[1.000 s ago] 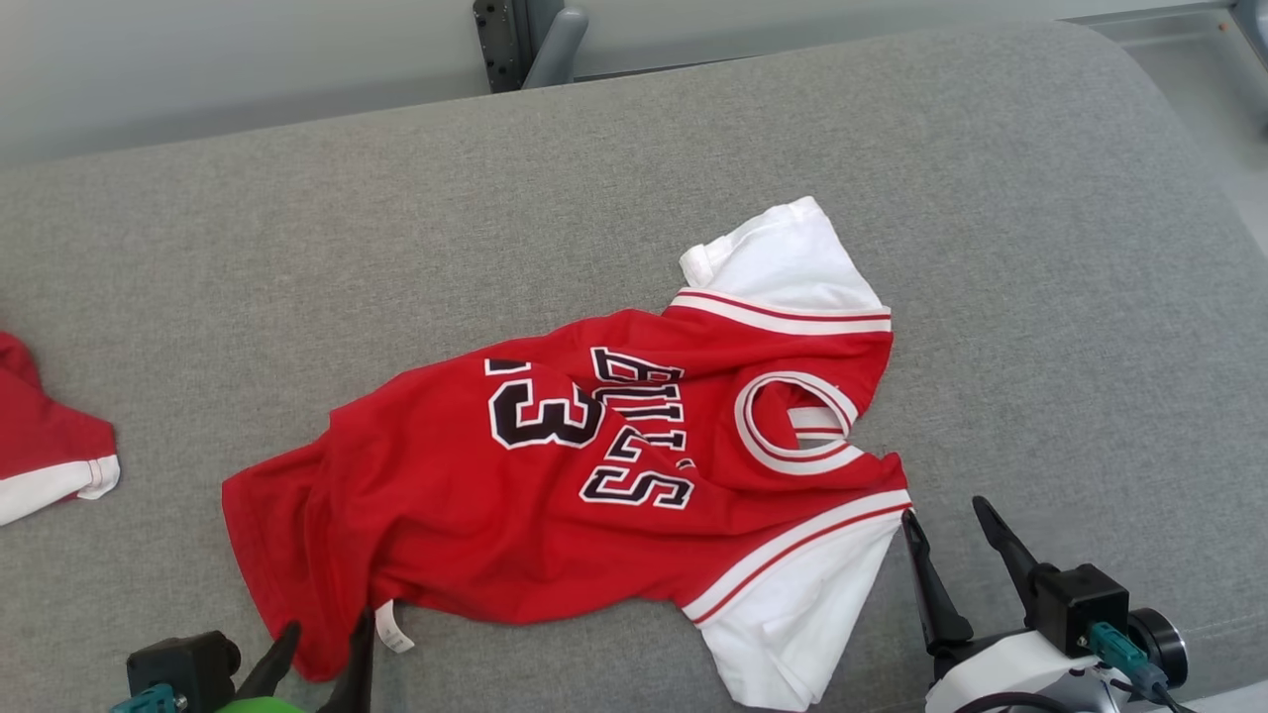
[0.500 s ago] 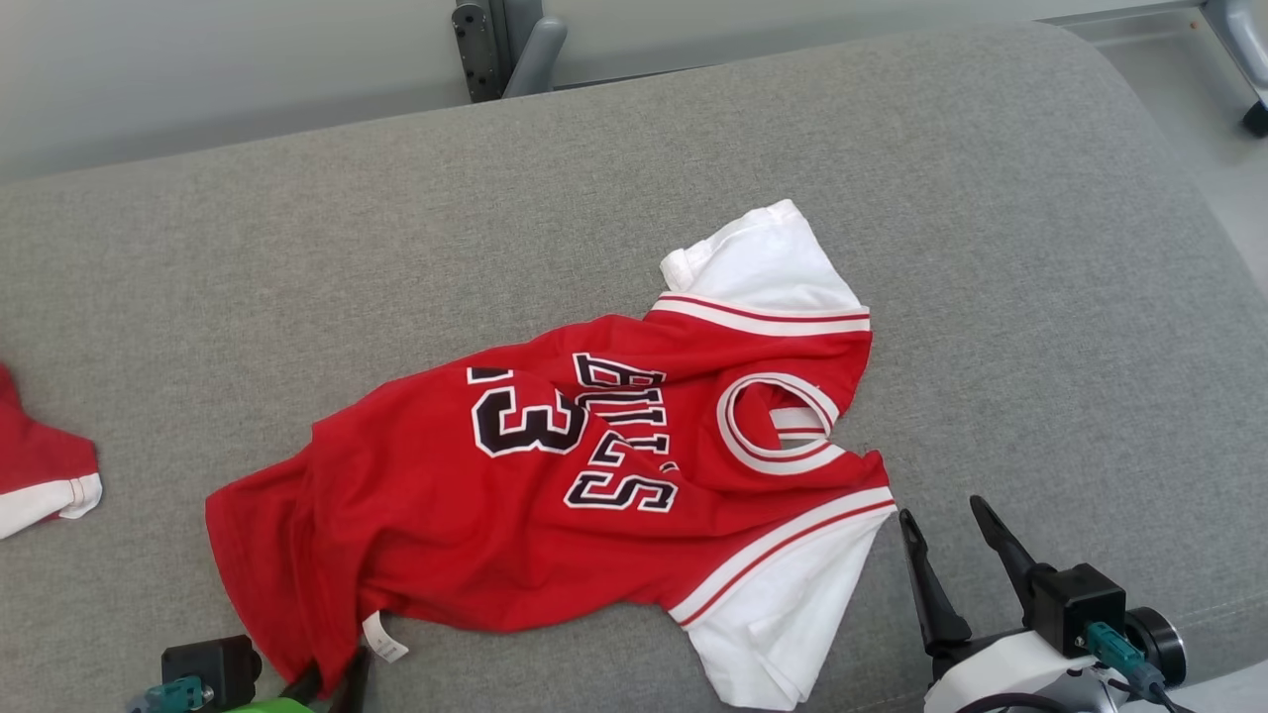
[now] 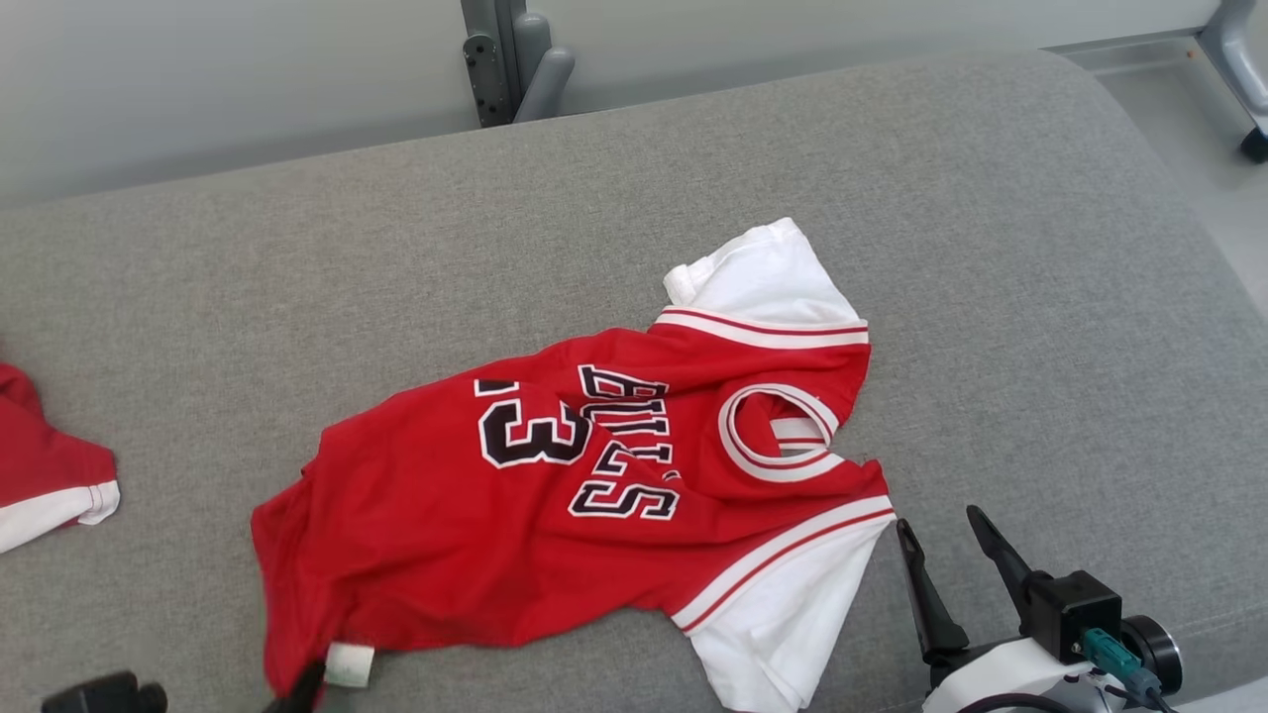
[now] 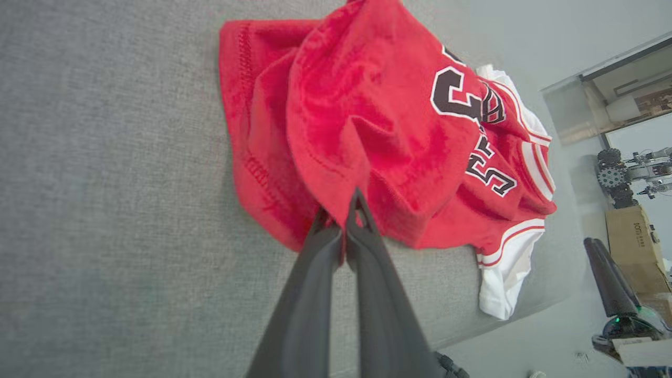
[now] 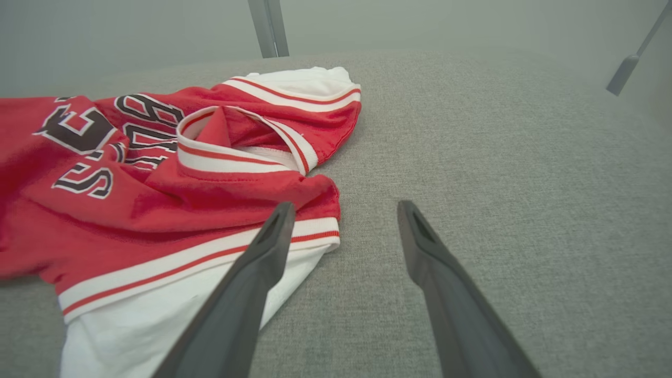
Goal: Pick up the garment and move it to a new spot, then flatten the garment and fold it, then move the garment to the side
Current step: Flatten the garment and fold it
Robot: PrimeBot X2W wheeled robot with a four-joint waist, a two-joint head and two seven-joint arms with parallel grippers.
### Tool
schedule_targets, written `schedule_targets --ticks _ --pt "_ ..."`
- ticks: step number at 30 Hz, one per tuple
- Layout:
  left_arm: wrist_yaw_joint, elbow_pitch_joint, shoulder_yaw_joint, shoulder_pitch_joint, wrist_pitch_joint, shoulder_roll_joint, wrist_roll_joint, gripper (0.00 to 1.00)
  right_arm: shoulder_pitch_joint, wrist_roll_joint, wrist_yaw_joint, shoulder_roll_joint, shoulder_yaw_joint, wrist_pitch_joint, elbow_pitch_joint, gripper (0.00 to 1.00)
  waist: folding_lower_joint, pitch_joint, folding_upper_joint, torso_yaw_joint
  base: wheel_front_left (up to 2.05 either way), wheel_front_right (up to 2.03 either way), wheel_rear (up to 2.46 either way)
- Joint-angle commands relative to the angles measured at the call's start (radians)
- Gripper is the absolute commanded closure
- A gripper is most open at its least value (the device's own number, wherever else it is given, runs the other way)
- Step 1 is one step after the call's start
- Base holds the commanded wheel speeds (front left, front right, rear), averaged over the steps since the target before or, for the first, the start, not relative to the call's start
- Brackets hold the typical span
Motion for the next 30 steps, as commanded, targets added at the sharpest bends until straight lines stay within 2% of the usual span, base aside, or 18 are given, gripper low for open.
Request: schedule_targets --ticks 1,5,10,11,12,13,14,15,16,21,26,28,30 --pt "-0.002 0.006 -0.005 0.015 0.006 0.006 0.006 1.00 0.011 0.003 -0.001 -0.004 -0.001 -0.003 0.001 0.00 0.0000 -0.006 0.0117 -0.006 0.00 0.00 0.00" --pt "-0.007 0.098 -0.049 0.049 0.042 0.024 0.018 1.00 0.020 0.001 -0.001 -0.004 -0.009 -0.003 0.002 0.00 0.0000 -0.012 0.0117 -0.001 0.00 0.00 0.00" --pt "-0.049 0.195 -0.032 0.007 0.052 -0.030 -0.029 0.99 0.024 -0.012 -0.001 -0.004 -0.019 -0.003 0.011 0.00 0.0000 -0.011 0.0117 0.016 0.00 0.00 0.00" --pt "-0.058 0.209 -0.029 0.000 0.048 -0.041 -0.034 0.95 0.025 -0.014 -0.001 -0.004 -0.019 -0.003 0.011 0.00 0.0000 -0.012 0.0117 0.018 0.00 0.00 0.00" --pt "-0.065 0.222 -0.022 -0.007 0.040 -0.054 -0.039 0.56 0.026 -0.017 -0.001 -0.004 -0.018 -0.003 0.012 0.00 0.0000 -0.012 0.0117 0.019 0.00 0.00 0.00" --pt "-0.072 0.232 -0.022 -0.012 0.040 -0.061 -0.040 0.51 0.025 -0.018 -0.001 -0.004 -0.018 -0.003 0.012 0.00 0.0000 -0.011 0.0117 0.020 0.00 0.00 0.00" --pt "-0.077 0.243 -0.022 -0.017 0.036 -0.067 -0.037 0.20 0.023 -0.018 -0.001 -0.004 -0.018 -0.003 0.012 0.00 0.0000 -0.011 0.0117 0.021 0.00 0.00 0.00" --pt "-0.076 0.252 -0.015 -0.021 0.025 -0.075 -0.037 0.03 0.020 -0.018 -0.001 -0.004 -0.018 -0.003 0.010 0.00 0.0000 -0.011 0.0117 0.021 0.00 0.00 0.00" --pt "-0.073 0.260 -0.011 -0.024 0.013 -0.081 -0.033 0.00 0.018 -0.020 -0.001 -0.004 -0.018 -0.003 0.008 0.00 0.0000 -0.011 0.0117 0.021 0.00 0.00 0.00" --pt "-0.053 0.254 0.038 -0.018 -0.060 -0.091 0.046 0.00 0.033 -0.022 -0.001 -0.004 -0.069 -0.003 -0.037 0.00 0.0000 -0.026 0.0117 0.031 0.00 0.00 0.00" --pt "0.005 0.169 0.115 0.026 -0.078 -0.117 0.184 0.00 0.040 -0.027 -0.001 -0.004 -0.181 -0.003 -0.150 0.00 0.0000 -0.050 0.0117 0.062 0.00 0.00 0.00" --pt "0.032 0.141 0.158 0.033 -0.078 -0.141 0.249 0.00 0.036 -0.035 -0.001 -0.004 -0.237 -0.003 -0.199 0.00 0.0000 -0.063 0.0117 0.081 0.00 0.00 0.00" --pt "0.051 0.121 0.229 0.031 -0.078 -0.189 0.336 0.00 0.040 -0.052 -0.001 -0.004 -0.295 -0.003 -0.246 0.00 0.0000 -0.082 0.0117 0.101 0.00 0.00 0.00"
